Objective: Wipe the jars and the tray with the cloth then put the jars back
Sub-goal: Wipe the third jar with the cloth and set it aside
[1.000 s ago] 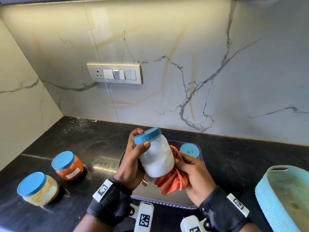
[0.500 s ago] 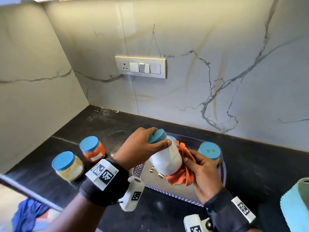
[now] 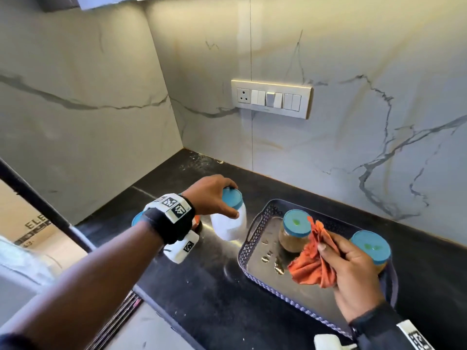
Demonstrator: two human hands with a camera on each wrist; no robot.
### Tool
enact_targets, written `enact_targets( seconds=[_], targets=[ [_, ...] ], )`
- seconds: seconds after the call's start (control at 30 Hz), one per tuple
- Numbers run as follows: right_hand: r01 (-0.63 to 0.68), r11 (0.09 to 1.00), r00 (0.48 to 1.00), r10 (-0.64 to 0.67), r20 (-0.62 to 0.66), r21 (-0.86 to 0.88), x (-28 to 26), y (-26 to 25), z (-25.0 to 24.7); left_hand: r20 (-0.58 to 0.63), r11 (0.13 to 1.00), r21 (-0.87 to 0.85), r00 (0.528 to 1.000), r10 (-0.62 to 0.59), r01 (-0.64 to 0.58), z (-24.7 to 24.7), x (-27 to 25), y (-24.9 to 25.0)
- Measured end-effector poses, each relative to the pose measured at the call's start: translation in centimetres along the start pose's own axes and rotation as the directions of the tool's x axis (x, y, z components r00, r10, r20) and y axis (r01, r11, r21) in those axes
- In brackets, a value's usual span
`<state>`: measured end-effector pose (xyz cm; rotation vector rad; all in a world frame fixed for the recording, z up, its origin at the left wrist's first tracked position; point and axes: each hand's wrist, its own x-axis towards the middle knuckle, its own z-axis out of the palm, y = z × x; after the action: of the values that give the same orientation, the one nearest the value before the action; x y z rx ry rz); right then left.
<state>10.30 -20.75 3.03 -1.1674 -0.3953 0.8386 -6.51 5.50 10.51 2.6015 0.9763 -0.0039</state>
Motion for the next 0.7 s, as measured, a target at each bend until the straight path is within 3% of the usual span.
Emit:
enact_targets(
  seconds=[0.33, 0.7],
  targets=[
    [0.047, 0.999, 0.996, -0.047, -0.072, 0.004, 1.1, 1.0, -2.7, 0.032, 0.989, 0.119, 0.995, -0.096, 0.091, 2.1, 6.1, -5.7],
    [0.022, 1.0, 0.99, -0.024, -0.141, -0.016, 1.0, 1.7, -3.2, 0.076, 0.978, 0.174, 0.989, -0.126, 0.111, 4.5, 6.5, -7.5]
  ],
)
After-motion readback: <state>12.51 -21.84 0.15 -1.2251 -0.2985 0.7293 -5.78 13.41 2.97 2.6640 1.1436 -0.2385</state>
